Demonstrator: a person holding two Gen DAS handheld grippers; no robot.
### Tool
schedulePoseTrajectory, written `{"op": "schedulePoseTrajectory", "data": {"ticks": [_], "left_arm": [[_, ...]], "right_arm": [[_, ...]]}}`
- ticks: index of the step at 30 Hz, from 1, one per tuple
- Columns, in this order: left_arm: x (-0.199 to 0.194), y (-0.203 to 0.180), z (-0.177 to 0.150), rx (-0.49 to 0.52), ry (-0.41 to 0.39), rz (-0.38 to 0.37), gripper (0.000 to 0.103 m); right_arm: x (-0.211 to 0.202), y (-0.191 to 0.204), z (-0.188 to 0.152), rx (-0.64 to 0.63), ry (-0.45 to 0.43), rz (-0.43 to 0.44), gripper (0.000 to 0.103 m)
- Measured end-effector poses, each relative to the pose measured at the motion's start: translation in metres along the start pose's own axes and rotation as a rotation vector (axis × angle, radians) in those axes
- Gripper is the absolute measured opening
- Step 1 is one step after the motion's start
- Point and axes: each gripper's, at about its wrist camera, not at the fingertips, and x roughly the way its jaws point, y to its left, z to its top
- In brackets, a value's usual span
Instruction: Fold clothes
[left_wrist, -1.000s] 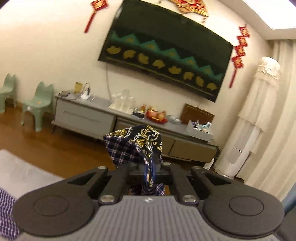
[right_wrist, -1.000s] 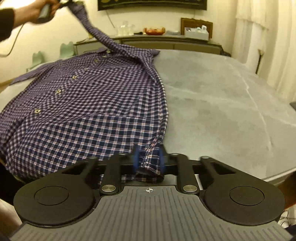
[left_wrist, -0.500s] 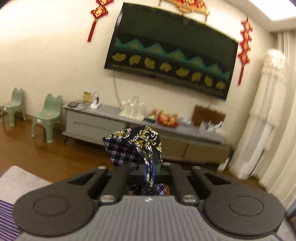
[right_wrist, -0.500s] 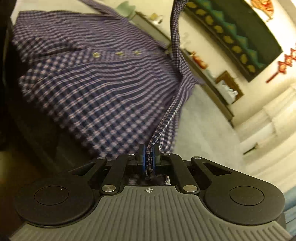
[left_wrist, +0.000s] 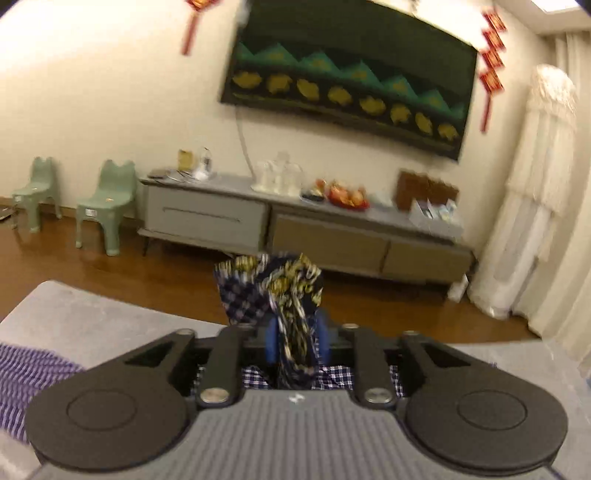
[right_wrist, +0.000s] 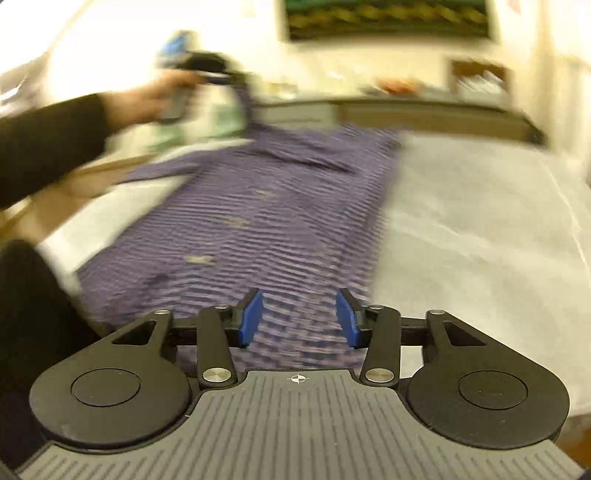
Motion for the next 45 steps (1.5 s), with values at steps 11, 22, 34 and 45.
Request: {"op": "schedulePoseTrajectory", "data": {"ticks": [11, 22, 34, 45], "left_arm": [[-0.134, -0.017, -0.048, -0.057, -0.053, -0.134, 0.046], [-0.021, -0.150, -0.135, -0.162, 0.443, -0.508, 0.051], [0.070, -0.146, -0.175, -0.376, 0.507, -0.475, 0.035], [0.067, -0.140, -0.191, -0.385, 0.511, -0.578, 0.023]], "right_arm": [[0.003, 0.006, -0.026, -0.006, 0.072, 0.010, 0.040], [0.026, -0.033, -0.029, 0.244, 0.073, 0.061, 0.011], [0.018, -0.025, -0.040, 0.253, 0.147, 0.112, 0.001], [0.038, -0.068, 0.147, -0.095, 0.023, 0.049, 0.054]]}}
